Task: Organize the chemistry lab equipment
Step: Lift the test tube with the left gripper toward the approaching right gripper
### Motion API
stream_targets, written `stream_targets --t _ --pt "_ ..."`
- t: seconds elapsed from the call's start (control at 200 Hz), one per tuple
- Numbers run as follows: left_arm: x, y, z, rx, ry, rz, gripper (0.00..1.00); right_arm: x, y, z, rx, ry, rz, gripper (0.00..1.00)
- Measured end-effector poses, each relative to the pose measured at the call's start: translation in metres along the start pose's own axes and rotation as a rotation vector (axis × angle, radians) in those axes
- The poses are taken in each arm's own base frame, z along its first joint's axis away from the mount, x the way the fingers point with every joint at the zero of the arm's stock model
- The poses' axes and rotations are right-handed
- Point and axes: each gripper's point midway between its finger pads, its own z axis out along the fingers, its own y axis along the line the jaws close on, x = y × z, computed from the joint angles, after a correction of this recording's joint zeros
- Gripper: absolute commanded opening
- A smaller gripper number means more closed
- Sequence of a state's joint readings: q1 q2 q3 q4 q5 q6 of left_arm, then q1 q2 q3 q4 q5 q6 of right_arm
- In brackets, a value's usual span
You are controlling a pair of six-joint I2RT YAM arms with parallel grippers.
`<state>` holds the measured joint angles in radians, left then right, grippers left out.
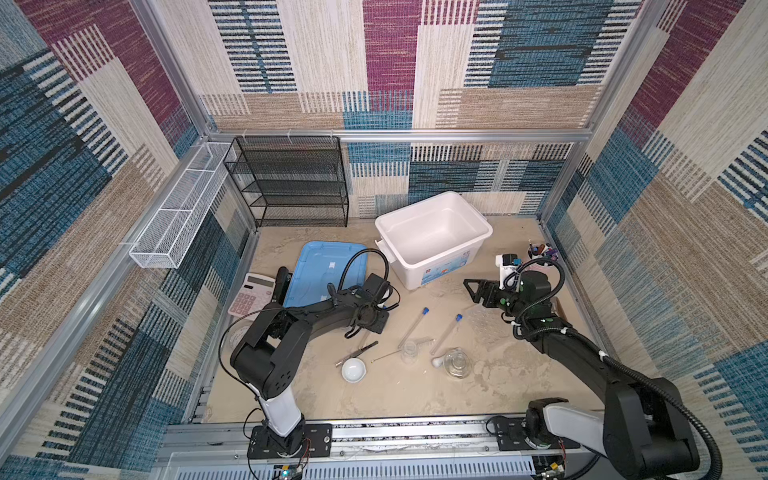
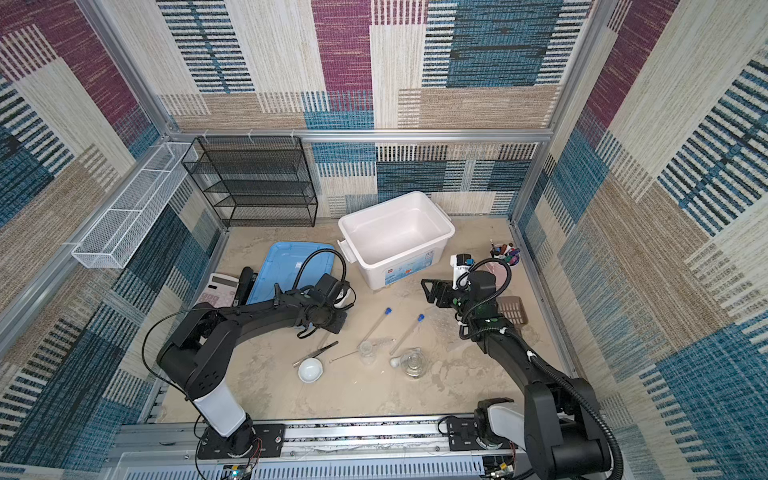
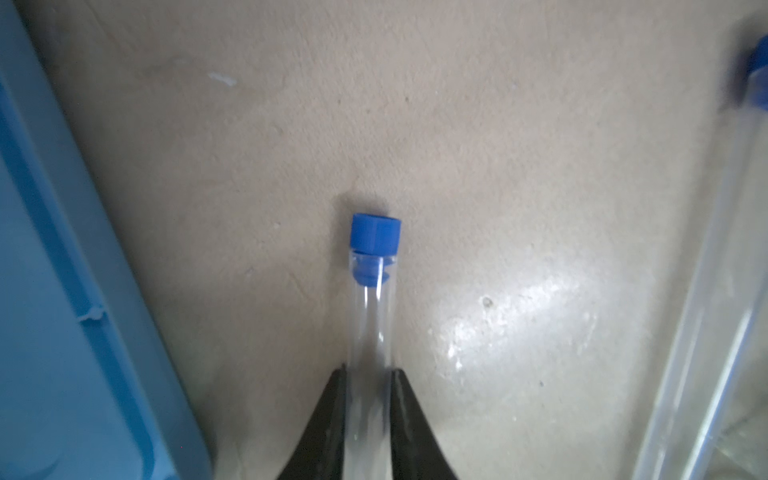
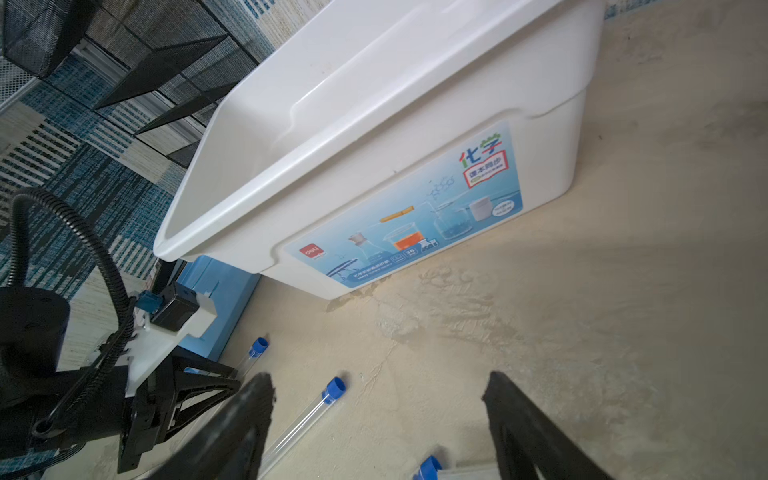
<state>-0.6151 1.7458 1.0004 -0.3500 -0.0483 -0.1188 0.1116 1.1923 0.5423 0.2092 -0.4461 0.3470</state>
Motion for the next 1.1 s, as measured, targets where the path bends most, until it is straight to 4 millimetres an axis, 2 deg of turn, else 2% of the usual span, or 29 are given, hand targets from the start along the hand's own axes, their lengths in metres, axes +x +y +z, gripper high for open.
stream_targets --t 0.29,0.456,0.701,0.826,0.972,1.102 --pt "-0.014 -0.004 -0.020 0.014 -0.078 0.025 0.19 0.008 0.012 0.006 -0.081 0.034 0.008 0.80" --pt "-0.022 -0.009 -0.036 0.026 -0.144 0.060 0.20 0.019 0.022 0.010 -0.144 0.081 0.017 0.78" --pt "-0.038 -0.031 -0.071 0.082 -0.310 0.158 0.19 0.035 0.053 0.018 -0.318 0.154 0.036 0.75" --pt "-0.042 -0.047 -0.088 0.124 -0.391 0.215 0.19 0.041 0.078 0.021 -0.410 0.193 0.021 0.74" --pt "-0.043 -0.060 -0.097 0.163 -0.446 0.264 0.19 0.050 0.097 0.027 -0.472 0.235 0.013 0.66" --pt "-0.044 -0.073 -0.101 0.199 -0.472 0.305 0.19 0.055 0.107 0.032 -0.504 0.263 0.021 0.65"
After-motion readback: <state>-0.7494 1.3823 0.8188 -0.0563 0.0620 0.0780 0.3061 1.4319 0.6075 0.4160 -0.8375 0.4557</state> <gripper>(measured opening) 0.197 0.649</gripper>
